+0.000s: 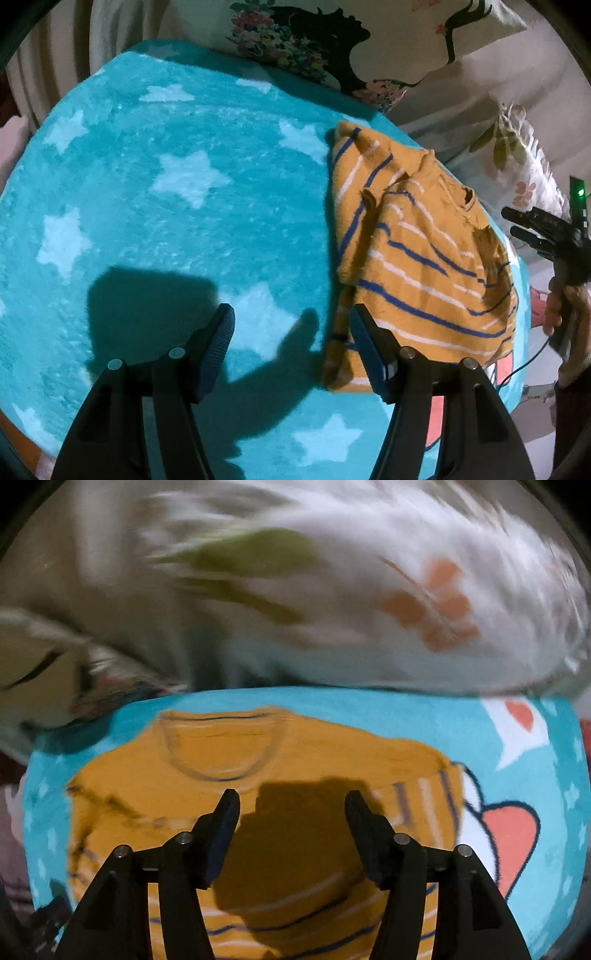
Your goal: Fold small clothes
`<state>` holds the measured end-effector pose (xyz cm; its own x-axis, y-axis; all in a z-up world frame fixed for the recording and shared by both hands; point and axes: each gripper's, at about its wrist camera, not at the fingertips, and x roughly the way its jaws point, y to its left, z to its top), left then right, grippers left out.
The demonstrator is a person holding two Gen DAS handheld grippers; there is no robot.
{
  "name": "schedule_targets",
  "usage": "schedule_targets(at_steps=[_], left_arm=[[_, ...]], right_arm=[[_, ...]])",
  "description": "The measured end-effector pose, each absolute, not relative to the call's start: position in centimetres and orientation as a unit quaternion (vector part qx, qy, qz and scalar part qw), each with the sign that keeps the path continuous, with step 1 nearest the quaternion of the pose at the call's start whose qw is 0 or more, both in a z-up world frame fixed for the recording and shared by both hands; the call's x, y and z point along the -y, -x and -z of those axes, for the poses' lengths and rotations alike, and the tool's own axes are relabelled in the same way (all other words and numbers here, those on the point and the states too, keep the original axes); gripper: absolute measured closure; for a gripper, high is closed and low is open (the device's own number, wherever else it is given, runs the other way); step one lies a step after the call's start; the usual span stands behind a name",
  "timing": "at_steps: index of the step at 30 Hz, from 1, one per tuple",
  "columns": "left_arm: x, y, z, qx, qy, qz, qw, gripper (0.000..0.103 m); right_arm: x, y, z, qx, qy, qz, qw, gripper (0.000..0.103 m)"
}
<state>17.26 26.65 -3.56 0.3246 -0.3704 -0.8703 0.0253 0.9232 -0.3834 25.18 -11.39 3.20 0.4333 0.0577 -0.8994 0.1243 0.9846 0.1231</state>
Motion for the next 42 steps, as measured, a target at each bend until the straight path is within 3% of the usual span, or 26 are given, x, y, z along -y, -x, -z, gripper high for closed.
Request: schedule_targets(at_steps=[8, 12, 16, 23, 28, 32, 33, 37, 40, 42], left_arm=[[-24.2, -17.1, 4.5, -0.583, 0.178, 0.153, 0.778, 0.039], [-23.1, -16.4, 5.6, -0.598, 0.197, 0.182, 0.756, 0.064], [-22.3, -15.6, 5.7, -0.592, 0.185, 0.181, 0.763, 0.064], [-23.0, -15.2, 6.1, -0.59, 0.222, 0.176, 0.756, 0.065], [-23.5, -14.9, 6.1, -0.589, 0.232, 0.175, 0.754, 0.067], [-24.5, -14.7, 6.7, -0.59, 0.268, 0.193, 0.737, 0.087], [-24.8, -14.6, 7.0, -0.591, 0.282, 0.198, 0.73, 0.088], [-25.3, -14.2, 6.8, -0.586, 0.286, 0.2, 0.731, 0.088], [-24.8, -14.0, 6.1, -0.583, 0.272, 0.201, 0.739, 0.089], [-24.7, -14.0, 5.8, -0.582, 0.271, 0.2, 0.74, 0.088]], right_arm=[[-1.8, -24.9, -2.6, -0.568, -0.119, -0.19, 0.792, 0.035], [-6.1, -25.8, 0.0, -0.599, -0.12, -0.223, 0.76, 0.035], [-9.1, -27.4, 2.2, -0.621, -0.089, -0.201, 0.753, 0.031], [-13.0, -29.5, 3.8, -0.638, -0.037, -0.16, 0.752, 0.011], [-16.4, -29.6, 4.8, -0.654, 0.057, -0.115, 0.746, 0.008], [-18.8, -29.2, 6.0, -0.657, 0.14, -0.101, 0.734, 0.005], [-19.2, -29.1, 6.2, -0.654, 0.149, -0.1, 0.735, 0.005], [-19.3, -29.2, 6.2, -0.653, 0.15, -0.098, 0.736, 0.009], [-18.9, -28.4, 5.6, -0.638, 0.165, -0.097, 0.746, 0.022], [-18.8, -27.9, 5.1, -0.626, 0.177, -0.096, 0.754, 0.04]])
